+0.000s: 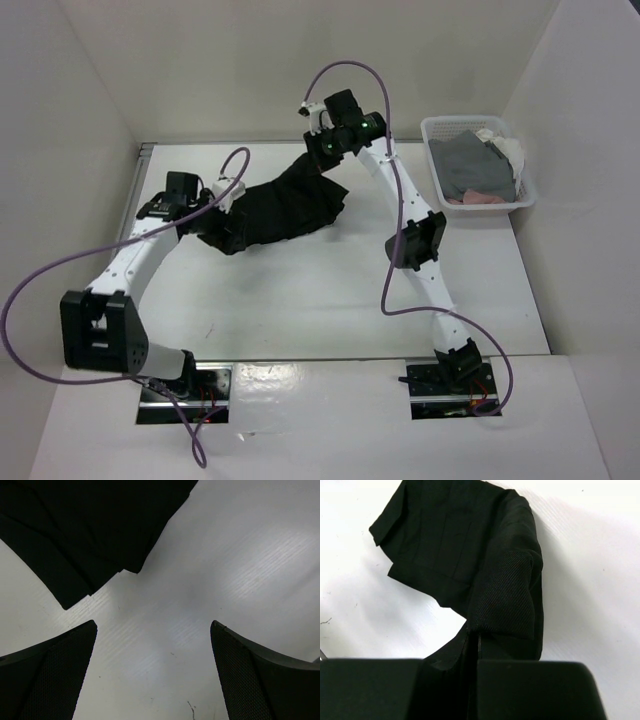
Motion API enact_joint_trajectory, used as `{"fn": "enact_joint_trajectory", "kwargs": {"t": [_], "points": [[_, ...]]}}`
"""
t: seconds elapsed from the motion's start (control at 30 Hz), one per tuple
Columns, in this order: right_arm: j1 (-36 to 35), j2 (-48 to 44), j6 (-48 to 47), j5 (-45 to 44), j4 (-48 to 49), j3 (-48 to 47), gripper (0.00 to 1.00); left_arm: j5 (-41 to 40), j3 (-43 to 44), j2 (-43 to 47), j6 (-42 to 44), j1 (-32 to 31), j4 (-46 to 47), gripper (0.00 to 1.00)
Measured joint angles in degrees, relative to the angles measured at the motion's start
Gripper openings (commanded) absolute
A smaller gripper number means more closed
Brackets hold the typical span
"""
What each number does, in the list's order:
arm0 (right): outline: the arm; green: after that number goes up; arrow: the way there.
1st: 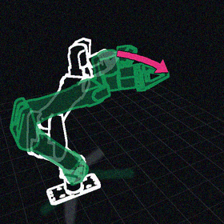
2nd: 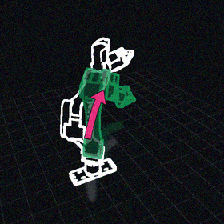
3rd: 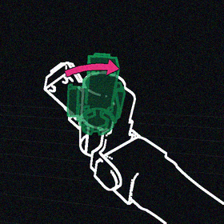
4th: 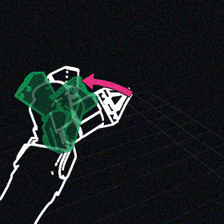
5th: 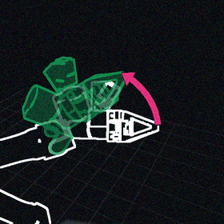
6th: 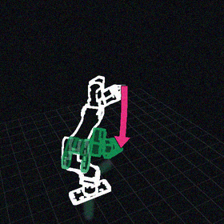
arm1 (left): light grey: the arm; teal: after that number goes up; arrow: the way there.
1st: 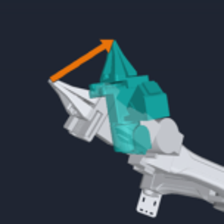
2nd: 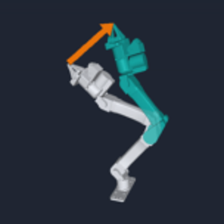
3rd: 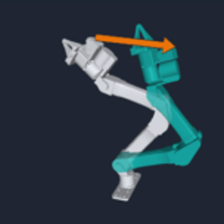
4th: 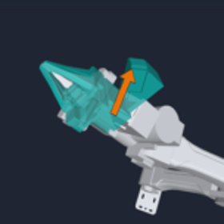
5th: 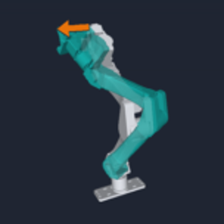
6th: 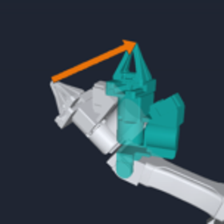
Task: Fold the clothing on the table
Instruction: Fold the skirt
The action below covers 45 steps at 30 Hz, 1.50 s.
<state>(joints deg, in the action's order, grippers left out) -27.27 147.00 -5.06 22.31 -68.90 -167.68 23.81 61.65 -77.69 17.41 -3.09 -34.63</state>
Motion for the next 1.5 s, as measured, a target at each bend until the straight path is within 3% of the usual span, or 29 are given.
{"fn": "enact_joint_trajectory", "kwargs": {"t": [0.23, 0.67, 1.03, 1.5], "points": [[0.04, 0.59, -0.57, 3.37, -0.31, -0.17, 0.0, 0.28, 2.8, -14.05, 1.88, 0.26, 4.28, 1.0], [0.04, 0.61, -1.86, 7.28, -1.55, -1.95, 0.0, -2.51, 3.02, -15.02, 4.35, 0.72, 11.32, 1.0], [0.04, 0.68, -2.29, 7.45, -2.38, -2.27, 0.0, -4.48, 7.96, -27.17, 4.92, 0.72, 15.43, 1.0], [0.04, 0.79, -3.58, 7.5, -3.41, -2.97, 0.0, -10.1, 11.89, -33.27, 1.81, -0.96, 15.98, 1.0]]}}
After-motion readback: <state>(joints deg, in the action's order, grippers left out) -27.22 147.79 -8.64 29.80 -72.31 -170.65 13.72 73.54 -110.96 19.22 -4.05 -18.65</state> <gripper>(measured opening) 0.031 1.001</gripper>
